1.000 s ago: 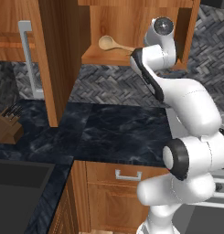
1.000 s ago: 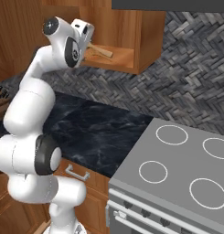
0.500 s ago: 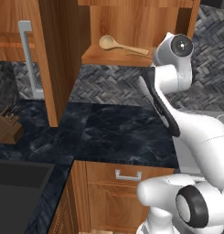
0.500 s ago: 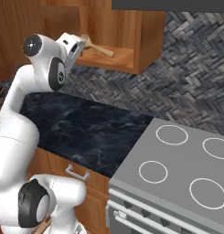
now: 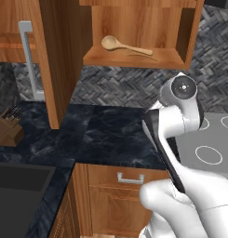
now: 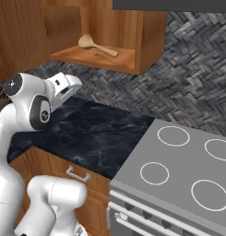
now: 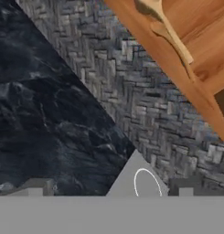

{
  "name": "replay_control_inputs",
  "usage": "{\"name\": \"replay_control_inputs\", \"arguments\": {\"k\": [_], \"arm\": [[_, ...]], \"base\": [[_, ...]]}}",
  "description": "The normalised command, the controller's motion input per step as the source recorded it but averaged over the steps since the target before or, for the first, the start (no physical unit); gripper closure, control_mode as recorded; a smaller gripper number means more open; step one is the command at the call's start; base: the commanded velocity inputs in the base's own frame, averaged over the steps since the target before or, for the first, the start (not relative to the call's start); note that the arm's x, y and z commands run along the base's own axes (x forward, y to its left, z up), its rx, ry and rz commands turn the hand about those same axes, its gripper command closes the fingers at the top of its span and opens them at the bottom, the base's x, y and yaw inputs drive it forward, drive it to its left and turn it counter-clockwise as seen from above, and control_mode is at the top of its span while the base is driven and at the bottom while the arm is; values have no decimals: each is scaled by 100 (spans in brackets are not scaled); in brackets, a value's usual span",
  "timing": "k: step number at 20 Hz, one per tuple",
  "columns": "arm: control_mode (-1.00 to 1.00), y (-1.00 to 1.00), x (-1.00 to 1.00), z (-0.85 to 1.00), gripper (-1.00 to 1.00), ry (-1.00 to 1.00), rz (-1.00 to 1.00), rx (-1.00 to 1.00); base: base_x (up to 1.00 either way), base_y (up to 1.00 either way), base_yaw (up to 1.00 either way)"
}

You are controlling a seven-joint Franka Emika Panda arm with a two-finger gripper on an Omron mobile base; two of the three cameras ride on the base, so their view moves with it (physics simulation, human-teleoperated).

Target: Organize the utensils by type. Pick up the wooden spoons from the counter and place them in the open cabinet. Then pick up the metallic utensils from the counter and place them in the open drawer.

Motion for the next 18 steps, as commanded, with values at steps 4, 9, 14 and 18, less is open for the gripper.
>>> {"name": "replay_control_inputs", "arguments": {"k": [4, 9, 14, 18], "arm": [[-100, 0, -60, -75, -100, 26, -29, 37], [-100, -3, -47, -48, -100, 32, -19, 42], [-100, 0, -15, -13, -100, 8, -3, 22], [-100, 0, 0, 0, -100, 0, 0, 0]], "base": [[0, 0, 0], [0, 0, 0], [0, 0, 0], [0, 0, 0]]}}
